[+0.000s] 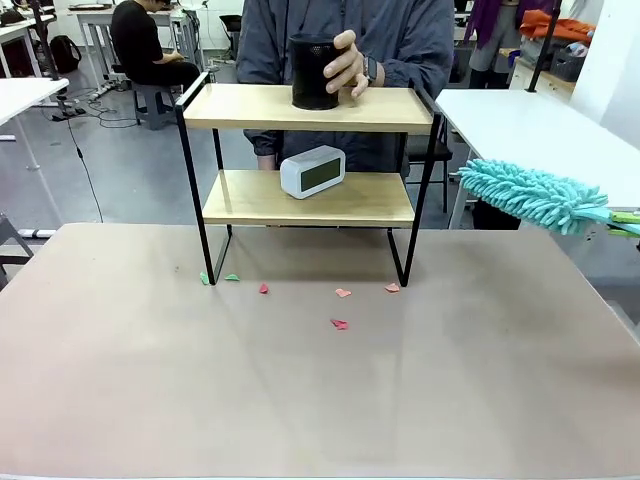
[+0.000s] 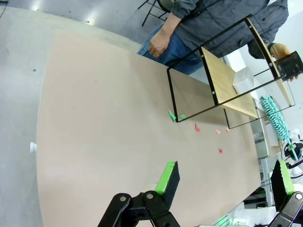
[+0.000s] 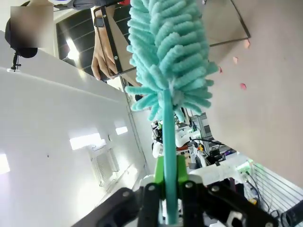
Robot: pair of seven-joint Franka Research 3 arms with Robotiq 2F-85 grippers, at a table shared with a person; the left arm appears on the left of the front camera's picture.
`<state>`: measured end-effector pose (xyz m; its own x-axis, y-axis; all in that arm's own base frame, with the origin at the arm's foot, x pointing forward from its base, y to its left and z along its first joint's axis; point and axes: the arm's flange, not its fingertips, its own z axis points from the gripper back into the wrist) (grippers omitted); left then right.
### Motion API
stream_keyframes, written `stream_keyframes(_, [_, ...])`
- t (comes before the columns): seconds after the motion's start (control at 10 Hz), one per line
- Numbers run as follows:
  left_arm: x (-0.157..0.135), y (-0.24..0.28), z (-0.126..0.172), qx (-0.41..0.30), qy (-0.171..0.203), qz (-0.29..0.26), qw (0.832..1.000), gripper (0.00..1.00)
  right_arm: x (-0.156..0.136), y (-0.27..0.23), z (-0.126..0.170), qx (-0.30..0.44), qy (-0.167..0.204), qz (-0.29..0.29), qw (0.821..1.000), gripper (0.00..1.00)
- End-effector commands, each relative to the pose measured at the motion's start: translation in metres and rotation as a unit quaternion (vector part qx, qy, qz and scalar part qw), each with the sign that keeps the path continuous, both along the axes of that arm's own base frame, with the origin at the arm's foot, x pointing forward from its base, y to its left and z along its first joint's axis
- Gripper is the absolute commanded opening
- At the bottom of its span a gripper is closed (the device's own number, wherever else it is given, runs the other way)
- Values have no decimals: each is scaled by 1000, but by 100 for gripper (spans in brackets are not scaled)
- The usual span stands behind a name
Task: Clean the shelf.
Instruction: Clean the remaining tier of the Shelf with the Duster once objects are removed, then hand the Duster back to the human.
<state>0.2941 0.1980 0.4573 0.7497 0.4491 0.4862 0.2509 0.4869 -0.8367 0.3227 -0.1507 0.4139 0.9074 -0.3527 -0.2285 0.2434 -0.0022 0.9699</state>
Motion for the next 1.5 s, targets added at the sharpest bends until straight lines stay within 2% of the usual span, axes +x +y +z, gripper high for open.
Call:
stream_keyframes(0.0, [0,-1,-1,-2,-15,0,1000,100,-2,2,1,0,-13,7,1000,13])
stream_keyframes(0.7, [0,-1,-1,-2,-15,0,1000,100,-2,2,1,0,-13,7,1000,13])
stream_keyframes(0.8, [0,0,0,0,0,0,1000,100,-2,2,1,0,-13,7,1000,13])
stream_keyframes(0.9, [-3,2,14,-14,-17,-4,1000,100,0,0,0,0,0,0,1000,13])
stream_keyframes(1.0, [1,-13,35,-43,-38,-51,997,100,-12,-9,23,-5,-63,6,998,13])
stream_keyframes(1.2, [-3,-46,79,-68,-87,-126,986,100,-37,-14,95,-34,-166,49,984,13])
stream_keyframes(1.3, [-8,-66,96,-88,-102,-184,974,100,-56,-8,130,-55,-213,84,972,13])
stream_keyframes(1.4, [-14,-89,110,-95,-110,-239,960,100,-82,4,158,-56,-258,164,950,13])
